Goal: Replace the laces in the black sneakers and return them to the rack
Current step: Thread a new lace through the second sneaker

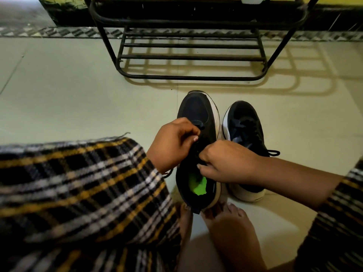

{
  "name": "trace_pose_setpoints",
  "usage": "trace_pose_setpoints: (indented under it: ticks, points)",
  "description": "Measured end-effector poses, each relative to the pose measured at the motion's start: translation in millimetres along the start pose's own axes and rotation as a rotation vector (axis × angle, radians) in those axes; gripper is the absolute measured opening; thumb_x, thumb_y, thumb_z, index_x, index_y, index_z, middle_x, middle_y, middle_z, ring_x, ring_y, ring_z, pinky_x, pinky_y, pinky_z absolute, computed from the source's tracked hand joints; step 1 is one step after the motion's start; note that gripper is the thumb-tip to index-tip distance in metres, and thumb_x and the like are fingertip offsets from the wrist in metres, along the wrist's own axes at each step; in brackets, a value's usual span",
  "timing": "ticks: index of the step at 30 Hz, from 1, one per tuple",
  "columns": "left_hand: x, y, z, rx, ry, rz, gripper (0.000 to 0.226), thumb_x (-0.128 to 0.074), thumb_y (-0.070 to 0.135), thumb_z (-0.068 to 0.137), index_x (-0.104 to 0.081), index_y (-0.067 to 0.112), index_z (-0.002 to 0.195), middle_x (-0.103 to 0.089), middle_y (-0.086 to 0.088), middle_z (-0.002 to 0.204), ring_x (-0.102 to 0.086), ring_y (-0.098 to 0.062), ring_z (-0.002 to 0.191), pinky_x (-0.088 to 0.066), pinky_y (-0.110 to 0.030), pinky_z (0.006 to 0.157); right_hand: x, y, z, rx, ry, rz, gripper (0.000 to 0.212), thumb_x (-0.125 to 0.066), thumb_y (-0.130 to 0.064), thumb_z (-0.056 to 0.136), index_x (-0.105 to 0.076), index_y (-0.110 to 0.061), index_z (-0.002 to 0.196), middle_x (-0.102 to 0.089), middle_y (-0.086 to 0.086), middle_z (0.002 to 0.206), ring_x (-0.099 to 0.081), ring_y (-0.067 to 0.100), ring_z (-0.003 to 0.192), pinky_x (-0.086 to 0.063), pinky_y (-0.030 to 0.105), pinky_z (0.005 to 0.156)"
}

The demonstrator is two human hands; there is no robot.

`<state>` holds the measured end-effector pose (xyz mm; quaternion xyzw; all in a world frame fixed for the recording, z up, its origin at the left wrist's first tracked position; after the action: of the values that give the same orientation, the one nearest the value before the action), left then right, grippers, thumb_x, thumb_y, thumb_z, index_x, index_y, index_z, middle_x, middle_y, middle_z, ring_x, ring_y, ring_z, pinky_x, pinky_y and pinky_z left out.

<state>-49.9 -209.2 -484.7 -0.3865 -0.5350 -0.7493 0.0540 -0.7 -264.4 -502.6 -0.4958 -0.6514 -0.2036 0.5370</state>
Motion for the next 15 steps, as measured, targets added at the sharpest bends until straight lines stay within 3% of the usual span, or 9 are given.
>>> trace_pose_setpoints:
  ticks: [3, 7, 12, 15]
  points:
    - [-2, -6, 3, 0.037, -0.013, 0.029, 0.012, -0.062, 0.002, 0.082, -0.071, 0.006, 0.086, -0.059, 0.0, 0.086, -0.047, 0.003, 0.069, -0.035, -0.003, 0.068, -1, 2, 2, -0.017, 0.032, 0.052, 0.041, -0.045, -0.034, 0.093, -0.031, -0.02, 0.058, -0.048, 0.005, 0.067, -0.044, 0.022, 0.059, -0.032, 0.031, 0.054]
    - [-4, -25, -4, 0.254, 0.04, -0.115, 0.012, -0.061, 0.003, 0.086, -0.068, 0.013, 0.085, -0.057, 0.002, 0.086, -0.049, 0.013, 0.06, -0.033, -0.003, 0.064, 0, 5, 2, -0.043, 0.035, 0.132, 0.042, -0.047, -0.032, 0.093, -0.032, -0.019, 0.056, -0.042, 0.002, 0.06, -0.041, 0.019, 0.055, -0.04, 0.036, 0.058]
    - [-12, -25, -2, 0.29, -0.033, -0.134, 0.015, -0.059, 0.001, 0.086, -0.069, 0.012, 0.089, -0.061, 0.006, 0.086, -0.051, 0.012, 0.062, -0.037, -0.002, 0.066, 1, 11, 1, -0.086, 0.043, 0.208, 0.043, -0.052, -0.028, 0.091, -0.035, -0.016, 0.054, -0.039, 0.001, 0.052, -0.037, 0.012, 0.048, -0.029, 0.029, 0.05]
    - [-11, -23, -1, 0.292, -0.042, -0.137, 0.014, -0.061, 0.002, 0.086, -0.071, 0.011, 0.09, -0.063, 0.009, 0.082, -0.051, 0.019, 0.062, -0.037, 0.001, 0.066, 1, 11, -1, -0.09, 0.059, 0.213, 0.042, -0.052, -0.028, 0.089, -0.035, -0.016, 0.053, -0.04, 0.0, 0.051, -0.038, 0.012, 0.048, -0.032, 0.03, 0.051]
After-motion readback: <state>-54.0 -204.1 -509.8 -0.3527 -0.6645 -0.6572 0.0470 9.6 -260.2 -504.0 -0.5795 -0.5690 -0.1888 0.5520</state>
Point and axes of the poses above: each hand's wrist, its own z-axis towards the middle knuckle, its own x-axis out of the back of the hand, y = z × x, the point moved 10 cm from there along z, towards the middle knuckle
